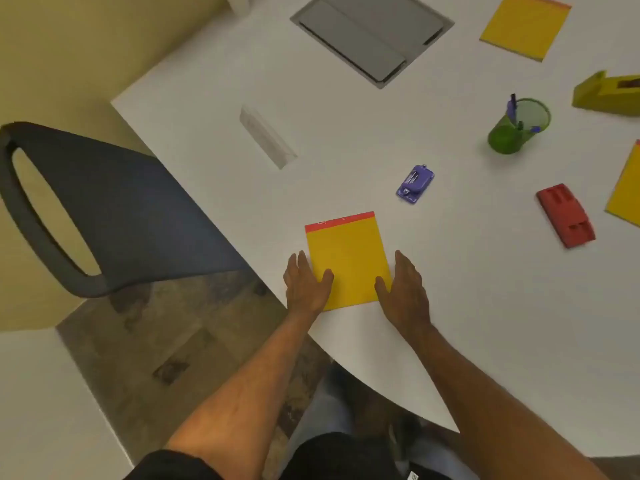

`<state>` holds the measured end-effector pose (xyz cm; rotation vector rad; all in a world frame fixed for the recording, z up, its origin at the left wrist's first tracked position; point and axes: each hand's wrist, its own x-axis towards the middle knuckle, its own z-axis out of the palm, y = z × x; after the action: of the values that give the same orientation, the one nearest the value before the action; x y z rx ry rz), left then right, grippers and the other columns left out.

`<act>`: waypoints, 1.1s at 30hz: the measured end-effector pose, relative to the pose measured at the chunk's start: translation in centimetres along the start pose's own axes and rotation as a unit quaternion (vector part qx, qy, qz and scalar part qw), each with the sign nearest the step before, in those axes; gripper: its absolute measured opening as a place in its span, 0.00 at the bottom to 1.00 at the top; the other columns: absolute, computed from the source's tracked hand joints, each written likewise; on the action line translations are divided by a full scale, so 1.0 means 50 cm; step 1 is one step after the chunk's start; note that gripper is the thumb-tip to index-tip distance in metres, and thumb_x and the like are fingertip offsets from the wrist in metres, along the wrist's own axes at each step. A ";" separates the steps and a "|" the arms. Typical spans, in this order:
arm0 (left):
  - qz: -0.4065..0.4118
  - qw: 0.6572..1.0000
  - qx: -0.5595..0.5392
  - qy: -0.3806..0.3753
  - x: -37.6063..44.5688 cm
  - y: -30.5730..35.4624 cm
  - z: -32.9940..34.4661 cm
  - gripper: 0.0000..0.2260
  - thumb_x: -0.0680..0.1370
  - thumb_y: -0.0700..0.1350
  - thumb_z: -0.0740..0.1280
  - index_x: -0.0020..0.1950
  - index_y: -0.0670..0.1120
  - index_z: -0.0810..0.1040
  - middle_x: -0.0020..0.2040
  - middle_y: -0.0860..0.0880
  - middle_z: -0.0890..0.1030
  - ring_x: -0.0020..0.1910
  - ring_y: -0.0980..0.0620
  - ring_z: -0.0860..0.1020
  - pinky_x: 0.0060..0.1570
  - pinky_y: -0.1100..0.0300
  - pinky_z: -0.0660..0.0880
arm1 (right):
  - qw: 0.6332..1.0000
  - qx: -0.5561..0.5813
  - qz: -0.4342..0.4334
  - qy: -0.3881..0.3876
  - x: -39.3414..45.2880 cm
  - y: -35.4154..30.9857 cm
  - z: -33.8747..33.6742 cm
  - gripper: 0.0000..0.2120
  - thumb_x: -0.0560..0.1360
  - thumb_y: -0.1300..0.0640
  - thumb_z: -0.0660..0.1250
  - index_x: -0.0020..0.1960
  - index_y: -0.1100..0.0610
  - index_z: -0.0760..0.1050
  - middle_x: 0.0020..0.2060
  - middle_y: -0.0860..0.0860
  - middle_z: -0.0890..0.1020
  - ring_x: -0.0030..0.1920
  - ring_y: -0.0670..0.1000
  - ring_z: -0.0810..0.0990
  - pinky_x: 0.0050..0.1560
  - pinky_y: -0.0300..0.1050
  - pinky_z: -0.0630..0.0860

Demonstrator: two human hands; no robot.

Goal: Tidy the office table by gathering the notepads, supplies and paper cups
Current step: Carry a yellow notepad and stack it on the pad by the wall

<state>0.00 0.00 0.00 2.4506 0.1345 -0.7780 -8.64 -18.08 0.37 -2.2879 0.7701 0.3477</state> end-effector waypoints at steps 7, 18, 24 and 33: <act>-0.065 0.991 -0.101 -0.053 0.069 -0.007 -0.003 0.36 0.80 0.56 0.64 0.82 0.46 0.51 0.79 0.44 0.59 0.78 0.40 0.57 0.74 0.41 0.60 | 0.993 0.018 0.115 0.011 0.045 -0.049 0.056 0.34 0.80 0.47 0.67 0.80 0.56 0.57 0.75 0.57 0.67 0.73 0.61 0.66 0.65 0.60 0.74; -0.184 0.926 -0.320 -0.073 0.118 0.007 -0.013 0.26 0.81 0.46 0.67 0.77 0.44 0.63 0.72 0.43 0.71 0.67 0.43 0.73 0.62 0.51 0.73 | 0.971 0.108 0.206 0.062 0.093 -0.061 0.076 0.26 0.78 0.52 0.69 0.73 0.56 0.69 0.66 0.58 0.73 0.66 0.62 0.70 0.64 0.58 0.71; -0.189 0.913 -0.352 -0.081 0.130 0.004 -0.021 0.21 0.83 0.45 0.65 0.75 0.43 0.68 0.71 0.44 0.73 0.57 0.50 0.74 0.55 0.55 0.73 | 0.951 0.187 0.237 0.068 0.102 -0.050 0.073 0.24 0.77 0.52 0.71 0.70 0.55 0.71 0.63 0.57 0.76 0.63 0.61 0.73 0.65 0.60 0.73; -0.181 0.925 -0.327 -0.064 0.132 -0.003 -0.034 0.16 0.81 0.46 0.68 0.67 0.45 0.75 0.66 0.43 0.76 0.63 0.42 0.77 0.65 0.43 0.76 | 0.903 0.333 0.272 0.025 0.081 -0.042 0.068 0.16 0.82 0.56 0.66 0.68 0.59 0.73 0.62 0.56 0.78 0.59 0.59 0.77 0.60 0.57 0.77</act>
<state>6.27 0.58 -2.64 1.7507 0.6967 -0.8693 -4.28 -16.26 -2.79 -1.4219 1.3208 0.2201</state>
